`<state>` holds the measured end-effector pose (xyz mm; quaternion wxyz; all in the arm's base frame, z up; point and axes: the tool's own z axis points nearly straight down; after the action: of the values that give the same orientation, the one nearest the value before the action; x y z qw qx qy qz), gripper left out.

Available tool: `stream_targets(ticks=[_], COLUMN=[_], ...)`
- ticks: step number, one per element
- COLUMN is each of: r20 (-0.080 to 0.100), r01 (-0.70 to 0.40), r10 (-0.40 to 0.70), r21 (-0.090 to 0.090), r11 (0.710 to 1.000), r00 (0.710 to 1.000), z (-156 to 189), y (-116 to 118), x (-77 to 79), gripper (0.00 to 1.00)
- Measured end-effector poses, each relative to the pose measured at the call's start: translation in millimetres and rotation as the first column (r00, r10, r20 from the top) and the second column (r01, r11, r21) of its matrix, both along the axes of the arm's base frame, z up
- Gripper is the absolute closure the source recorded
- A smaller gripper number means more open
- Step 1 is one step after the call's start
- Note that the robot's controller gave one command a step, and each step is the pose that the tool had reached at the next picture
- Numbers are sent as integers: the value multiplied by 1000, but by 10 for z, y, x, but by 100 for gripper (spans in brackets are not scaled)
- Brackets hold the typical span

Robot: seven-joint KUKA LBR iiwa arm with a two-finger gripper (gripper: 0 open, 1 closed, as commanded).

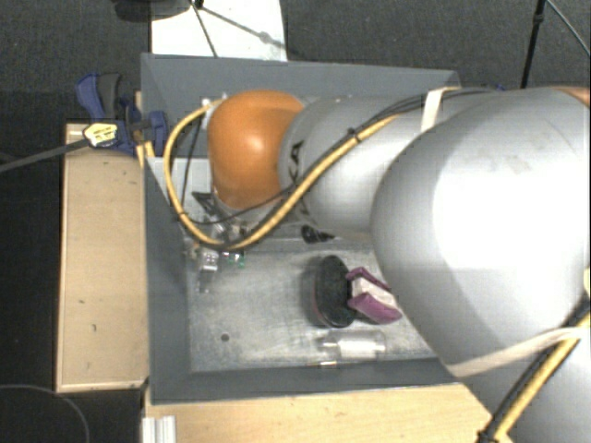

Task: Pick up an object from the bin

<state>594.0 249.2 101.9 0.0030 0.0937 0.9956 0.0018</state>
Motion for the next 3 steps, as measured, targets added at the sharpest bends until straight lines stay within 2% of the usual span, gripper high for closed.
stream_targets(ticks=[1,2,3], r20=[0,-7,-7], r01=[123,284,284], r10=[-123,-284,-284], r21=[1,-1,-2], r11=[992,959,959], r00=[992,959,959], z=[-12,-282,-275], y=[25,65,67], x=[-4,-13,-14], gripper=[0,0,0])
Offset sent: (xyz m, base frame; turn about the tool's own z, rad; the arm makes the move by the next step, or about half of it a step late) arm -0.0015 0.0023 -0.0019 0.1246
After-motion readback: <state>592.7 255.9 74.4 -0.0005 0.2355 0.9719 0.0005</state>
